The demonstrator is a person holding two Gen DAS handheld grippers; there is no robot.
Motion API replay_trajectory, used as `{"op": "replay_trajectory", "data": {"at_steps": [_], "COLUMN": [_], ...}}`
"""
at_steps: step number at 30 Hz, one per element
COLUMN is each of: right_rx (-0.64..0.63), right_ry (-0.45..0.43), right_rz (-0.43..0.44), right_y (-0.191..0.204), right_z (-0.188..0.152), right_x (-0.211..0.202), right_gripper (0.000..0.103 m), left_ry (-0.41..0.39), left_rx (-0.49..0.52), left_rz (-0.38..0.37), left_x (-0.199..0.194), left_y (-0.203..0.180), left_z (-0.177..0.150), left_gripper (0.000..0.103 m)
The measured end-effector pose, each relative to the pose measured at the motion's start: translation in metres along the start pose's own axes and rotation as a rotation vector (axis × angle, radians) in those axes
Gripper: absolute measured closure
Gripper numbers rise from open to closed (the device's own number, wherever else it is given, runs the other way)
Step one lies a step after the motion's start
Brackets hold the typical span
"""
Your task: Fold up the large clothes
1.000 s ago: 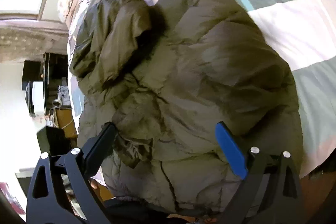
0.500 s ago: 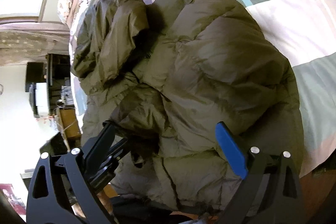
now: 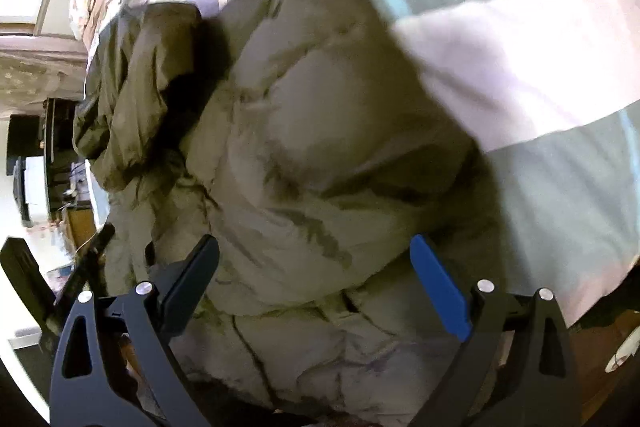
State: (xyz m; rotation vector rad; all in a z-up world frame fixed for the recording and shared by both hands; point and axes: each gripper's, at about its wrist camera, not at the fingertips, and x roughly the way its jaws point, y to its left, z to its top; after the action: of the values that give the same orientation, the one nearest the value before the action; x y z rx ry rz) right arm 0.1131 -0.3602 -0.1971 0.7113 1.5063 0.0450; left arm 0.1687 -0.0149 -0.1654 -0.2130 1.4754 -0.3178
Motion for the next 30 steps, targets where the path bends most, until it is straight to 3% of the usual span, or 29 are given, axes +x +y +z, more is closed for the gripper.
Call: {"op": "replay_trajectory", "data": {"at_steps": [6,7,9,10,12,16,19,21,24,30], "right_rx": [0.004,0.001,-0.009,-0.010,-0.014,-0.024,-0.023,-0.019,-0.012,-0.012], "right_ry": [0.002,0.000,-0.004,-0.003,-0.002,0.000,-0.002,-0.003,-0.012,-0.012], "right_rz": [-0.019,-0.023,-0.023,-0.021,-0.016,-0.015,-0.012,-0.009,-0.014,-0.024], "right_y": [0.002,0.004,0.007,0.008,0.010,0.014,0.014,0.014,0.010,0.009], "right_z": [-0.004,-0.004,-0.005,-0.005,-0.007,-0.007,-0.007,-0.007,-0.006,-0.007], "right_x": [-0.001,-0.003,-0.004,-0.004,-0.004,-0.004,-0.004,-0.005,-0.008,-0.008], "right_gripper": [0.007,0.007,0.007,0.007,0.007,0.007,0.007,0.007,0.007,0.007], "left_ry": [0.053,0.070,0.138,0.161,0.213,0.281,0.247,0.200,0.176,0.245], "left_rx": [0.028,0.019,-0.019,-0.032,-0.058,-0.066,-0.083,-0.078,-0.107,-0.104], "left_rz": [-0.006,-0.030,-0.158,-0.186,-0.178,-0.116,-0.147,-0.121,-0.096,-0.093], "left_x": [0.006,0.009,0.022,0.028,0.046,0.069,0.051,0.035,0.024,0.057], "left_y": [0.005,0.007,0.015,0.014,0.014,0.012,0.014,0.017,0.027,0.033], "left_z": [-0.015,-0.016,-0.016,-0.013,-0.017,-0.020,-0.018,-0.017,-0.017,-0.022], "left_gripper": [0.011,0.011,0.012,0.014,0.034,0.039,0.023,0.013,0.012,0.015]}}
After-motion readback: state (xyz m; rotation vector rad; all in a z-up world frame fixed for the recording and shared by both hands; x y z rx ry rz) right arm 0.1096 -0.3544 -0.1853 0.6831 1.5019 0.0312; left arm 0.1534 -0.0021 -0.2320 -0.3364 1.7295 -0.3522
